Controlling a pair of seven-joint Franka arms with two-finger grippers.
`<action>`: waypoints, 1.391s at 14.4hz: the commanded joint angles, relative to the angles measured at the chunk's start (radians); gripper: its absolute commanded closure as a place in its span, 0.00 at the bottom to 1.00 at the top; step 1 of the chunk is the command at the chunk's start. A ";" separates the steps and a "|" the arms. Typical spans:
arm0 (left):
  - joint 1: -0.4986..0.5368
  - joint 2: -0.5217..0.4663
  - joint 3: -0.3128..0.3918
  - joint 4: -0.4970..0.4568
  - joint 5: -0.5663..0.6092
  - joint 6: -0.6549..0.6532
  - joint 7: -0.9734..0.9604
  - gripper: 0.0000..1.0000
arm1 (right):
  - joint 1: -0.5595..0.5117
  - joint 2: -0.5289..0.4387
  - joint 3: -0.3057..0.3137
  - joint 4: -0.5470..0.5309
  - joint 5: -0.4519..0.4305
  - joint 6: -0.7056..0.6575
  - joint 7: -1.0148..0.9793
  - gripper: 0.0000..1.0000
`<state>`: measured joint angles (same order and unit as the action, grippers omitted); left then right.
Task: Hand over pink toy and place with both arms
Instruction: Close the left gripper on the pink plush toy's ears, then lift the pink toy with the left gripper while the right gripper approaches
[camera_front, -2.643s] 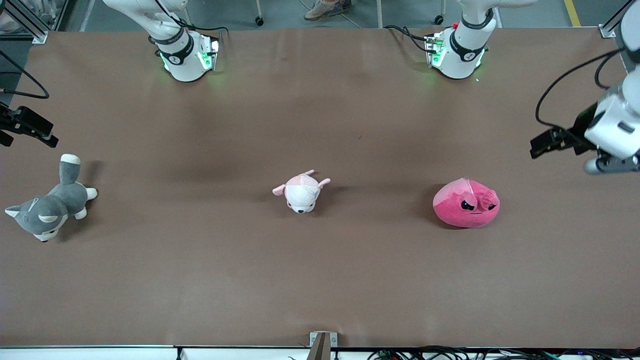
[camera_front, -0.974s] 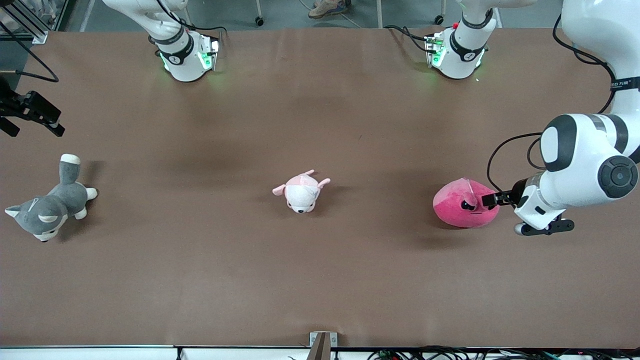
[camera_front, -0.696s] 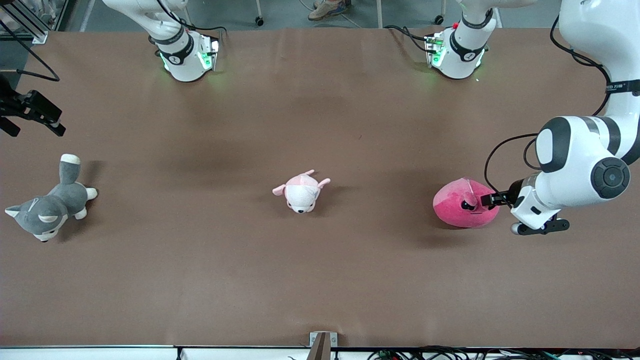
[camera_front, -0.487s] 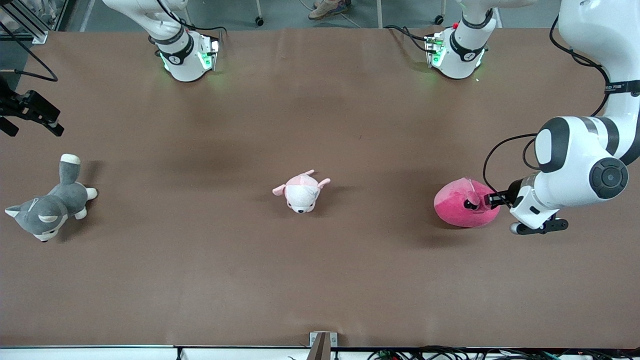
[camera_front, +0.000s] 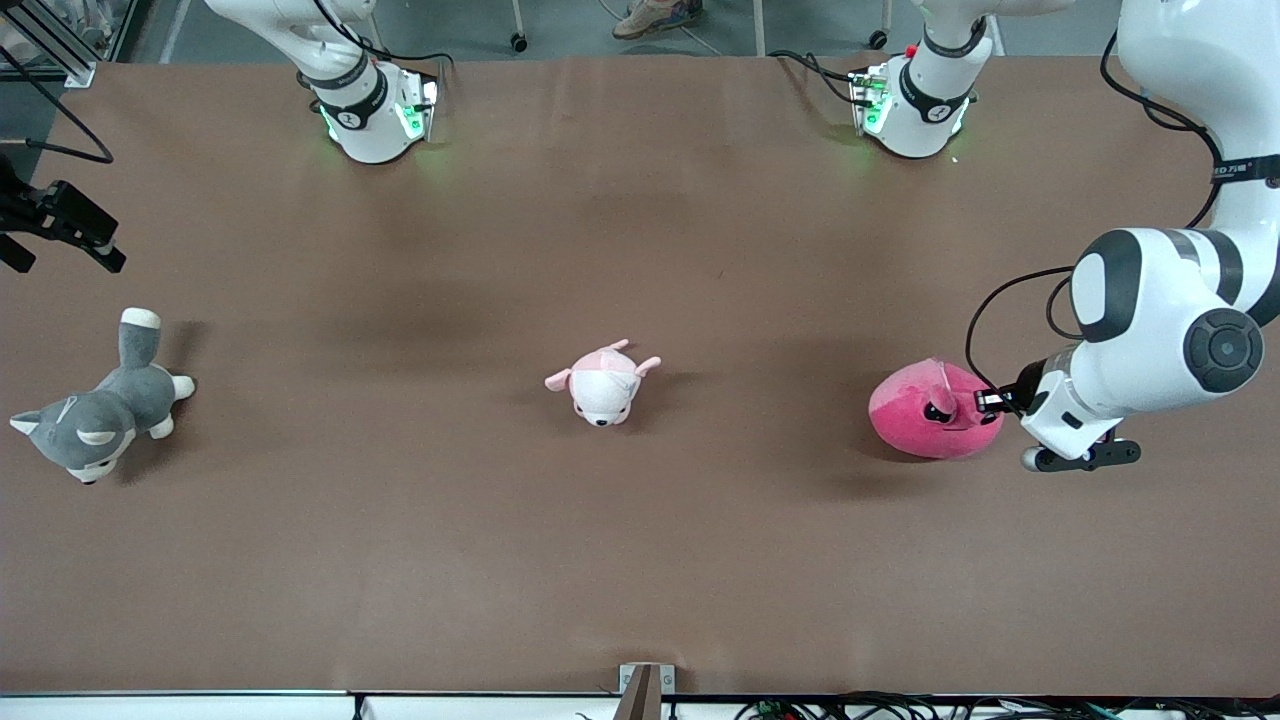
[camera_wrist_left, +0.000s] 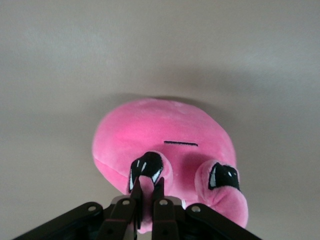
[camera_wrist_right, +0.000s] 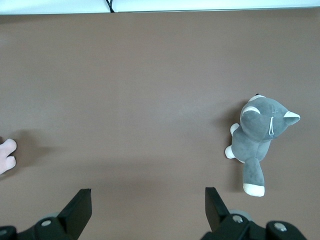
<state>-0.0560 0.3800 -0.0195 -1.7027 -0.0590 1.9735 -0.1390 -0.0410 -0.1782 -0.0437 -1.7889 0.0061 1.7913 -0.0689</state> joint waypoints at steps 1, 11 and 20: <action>-0.008 -0.065 -0.005 0.000 -0.012 -0.005 -0.001 0.99 | -0.002 -0.014 0.001 -0.001 0.000 -0.001 0.004 0.00; -0.028 -0.089 -0.287 0.305 -0.070 -0.248 -0.170 0.99 | 0.006 0.005 0.005 0.040 0.020 -0.088 0.009 0.00; -0.229 -0.046 -0.398 0.410 -0.162 -0.064 -0.698 1.00 | 0.007 0.011 0.005 0.102 0.237 -0.211 -0.055 0.00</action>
<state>-0.2317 0.3057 -0.4184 -1.3328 -0.1925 1.8527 -0.7363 -0.0365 -0.1769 -0.0359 -1.7045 0.1465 1.6011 -0.1093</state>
